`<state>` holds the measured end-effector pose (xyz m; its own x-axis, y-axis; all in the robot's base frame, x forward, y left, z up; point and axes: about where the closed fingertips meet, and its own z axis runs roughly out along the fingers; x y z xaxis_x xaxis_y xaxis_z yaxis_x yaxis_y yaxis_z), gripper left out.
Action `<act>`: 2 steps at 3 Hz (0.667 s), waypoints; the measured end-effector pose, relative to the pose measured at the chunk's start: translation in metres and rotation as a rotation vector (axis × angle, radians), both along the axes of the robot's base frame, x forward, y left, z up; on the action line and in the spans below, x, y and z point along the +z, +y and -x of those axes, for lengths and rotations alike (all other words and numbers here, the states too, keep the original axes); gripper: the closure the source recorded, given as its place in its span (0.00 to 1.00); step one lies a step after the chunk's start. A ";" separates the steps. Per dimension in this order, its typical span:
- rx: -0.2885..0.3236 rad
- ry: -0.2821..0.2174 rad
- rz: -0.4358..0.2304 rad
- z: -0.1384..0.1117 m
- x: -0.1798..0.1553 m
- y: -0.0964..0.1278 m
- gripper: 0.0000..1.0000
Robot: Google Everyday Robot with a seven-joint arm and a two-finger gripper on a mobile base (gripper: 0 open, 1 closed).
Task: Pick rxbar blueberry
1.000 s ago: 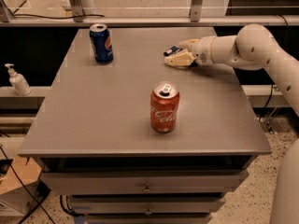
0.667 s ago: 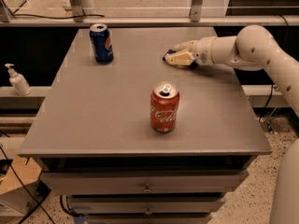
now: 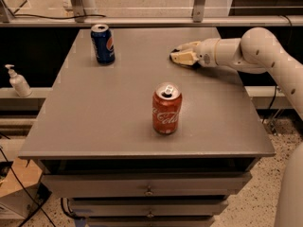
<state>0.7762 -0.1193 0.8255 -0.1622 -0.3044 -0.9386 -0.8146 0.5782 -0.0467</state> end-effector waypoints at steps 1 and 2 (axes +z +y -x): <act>0.000 0.000 0.000 0.000 0.001 0.000 1.00; 0.000 0.000 0.000 0.000 0.002 0.000 1.00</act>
Offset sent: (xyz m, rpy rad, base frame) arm -0.0013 -0.0144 0.1142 -0.0903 -0.2503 0.0561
